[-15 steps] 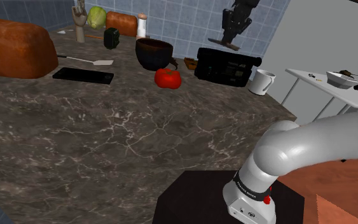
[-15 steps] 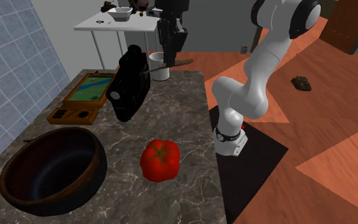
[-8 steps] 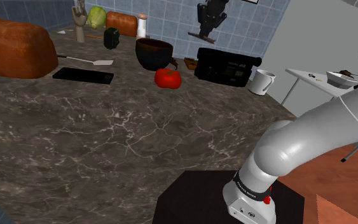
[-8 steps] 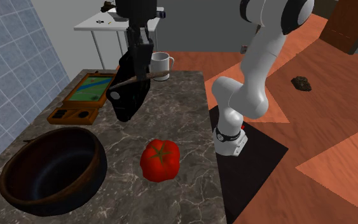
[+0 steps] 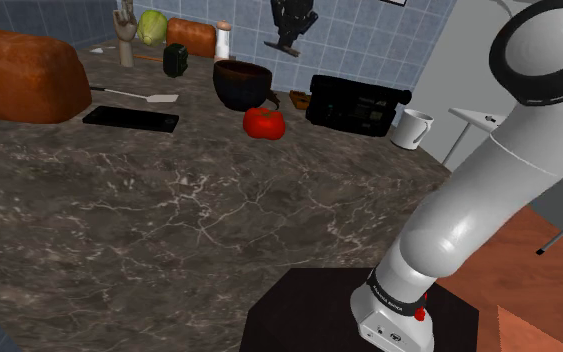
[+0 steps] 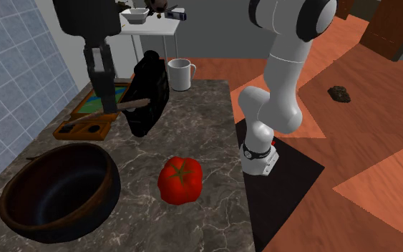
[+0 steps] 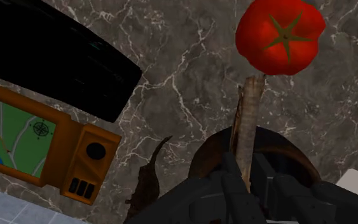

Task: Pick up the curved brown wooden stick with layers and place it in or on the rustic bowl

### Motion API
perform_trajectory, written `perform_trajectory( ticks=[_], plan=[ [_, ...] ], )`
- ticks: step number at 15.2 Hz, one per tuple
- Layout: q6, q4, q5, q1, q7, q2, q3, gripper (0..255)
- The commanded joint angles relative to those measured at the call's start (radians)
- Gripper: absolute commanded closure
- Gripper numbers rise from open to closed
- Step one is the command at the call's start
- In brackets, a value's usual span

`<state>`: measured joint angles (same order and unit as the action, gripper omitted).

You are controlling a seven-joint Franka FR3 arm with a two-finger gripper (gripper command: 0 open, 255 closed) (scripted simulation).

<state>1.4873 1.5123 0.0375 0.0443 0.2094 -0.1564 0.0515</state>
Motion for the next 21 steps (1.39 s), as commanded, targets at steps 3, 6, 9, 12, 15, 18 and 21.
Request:
perform_trajectory(
  ticks=[3,6,9,12,15,18,21],
  plan=[
    [-0.031,-0.211,0.008,-0.005,0.012,0.179,-0.004,255],
    [-0.082,-0.422,0.015,-0.007,0.022,0.338,-0.007,255],
    [-0.163,-0.671,0.022,-0.006,0.032,0.506,-0.009,255],
    [-0.085,-0.533,0.018,-0.01,0.029,0.447,-0.009,255],
    [-0.02,-0.426,0.016,-0.013,0.027,0.405,-0.009,255],
    [0.038,-0.336,0.014,-0.015,0.026,0.373,-0.009,255],
    [0.091,-0.258,0.012,-0.016,0.024,0.348,-0.01,255]
  ],
)
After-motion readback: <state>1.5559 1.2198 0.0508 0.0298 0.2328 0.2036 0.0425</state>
